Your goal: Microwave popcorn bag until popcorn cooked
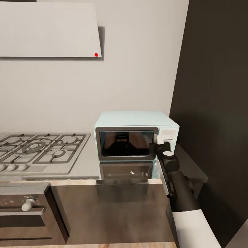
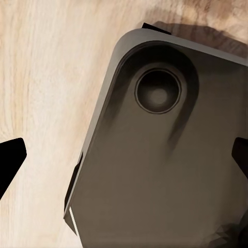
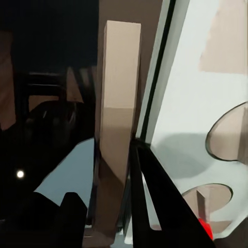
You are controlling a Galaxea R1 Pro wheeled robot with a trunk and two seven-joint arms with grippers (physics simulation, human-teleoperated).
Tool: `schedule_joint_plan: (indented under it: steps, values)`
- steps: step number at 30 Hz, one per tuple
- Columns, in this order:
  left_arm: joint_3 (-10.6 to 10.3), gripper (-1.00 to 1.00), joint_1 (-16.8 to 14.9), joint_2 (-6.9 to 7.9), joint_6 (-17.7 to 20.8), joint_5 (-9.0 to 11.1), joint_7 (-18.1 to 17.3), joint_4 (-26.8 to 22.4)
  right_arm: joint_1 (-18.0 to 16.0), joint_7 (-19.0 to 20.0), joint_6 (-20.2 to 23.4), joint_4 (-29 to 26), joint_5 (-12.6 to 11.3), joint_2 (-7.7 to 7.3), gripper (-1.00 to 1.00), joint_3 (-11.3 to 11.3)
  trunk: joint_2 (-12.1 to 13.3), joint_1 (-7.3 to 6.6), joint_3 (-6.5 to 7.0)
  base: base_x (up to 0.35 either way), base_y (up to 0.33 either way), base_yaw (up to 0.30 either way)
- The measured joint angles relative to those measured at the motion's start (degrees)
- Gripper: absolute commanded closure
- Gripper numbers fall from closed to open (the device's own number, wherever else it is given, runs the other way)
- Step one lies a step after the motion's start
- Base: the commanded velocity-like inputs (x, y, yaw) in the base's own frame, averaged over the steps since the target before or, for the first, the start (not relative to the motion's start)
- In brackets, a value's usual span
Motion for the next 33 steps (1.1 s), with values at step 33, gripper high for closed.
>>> schedule_joint_plan:
  steps: [33]
  values:
    - [0.04,-1.00,0.00,0.00,0.00,0.00,0.09,0.00,0.00,-0.88,0.21,-0.87,0.12,-0.02,1.00,-4.74,-0.01,0.00,0.00,-0.134,0.078,0.000]
